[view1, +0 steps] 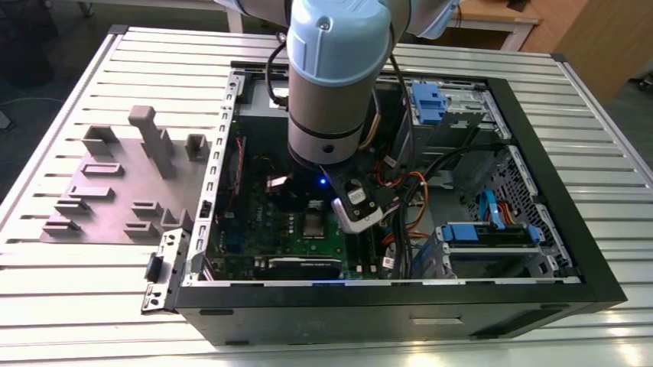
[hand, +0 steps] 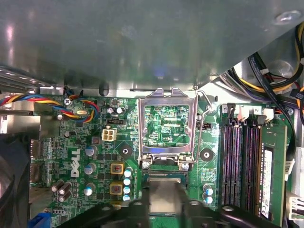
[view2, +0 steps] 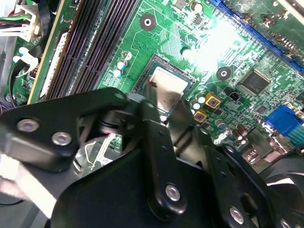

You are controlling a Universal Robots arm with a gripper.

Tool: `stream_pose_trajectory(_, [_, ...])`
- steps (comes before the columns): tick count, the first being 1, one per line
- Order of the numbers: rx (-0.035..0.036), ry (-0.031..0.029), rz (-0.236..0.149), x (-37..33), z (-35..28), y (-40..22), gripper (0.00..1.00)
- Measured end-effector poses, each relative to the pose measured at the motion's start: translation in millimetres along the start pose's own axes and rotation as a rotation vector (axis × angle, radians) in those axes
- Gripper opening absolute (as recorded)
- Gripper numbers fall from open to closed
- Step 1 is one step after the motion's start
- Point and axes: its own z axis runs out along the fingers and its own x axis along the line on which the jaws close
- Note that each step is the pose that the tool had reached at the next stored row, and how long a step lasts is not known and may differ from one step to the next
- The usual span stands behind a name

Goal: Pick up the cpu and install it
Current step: 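Place the cpu into insertion slot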

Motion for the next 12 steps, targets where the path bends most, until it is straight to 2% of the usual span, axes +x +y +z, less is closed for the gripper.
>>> stream_pose_trajectory(3, [0.0005, 0.0, 0.0, 0.0, 1.2, 0.2, 0.41])
stream_pose_trajectory(4, [0.0007, 0.0, 0.0, -0.1, 2.1, 0.2, 0.47])
stream_pose_trajectory(12, [0.0011, 0.0001, -0.002, -0.1, 5.6, 0.0, 0.49])
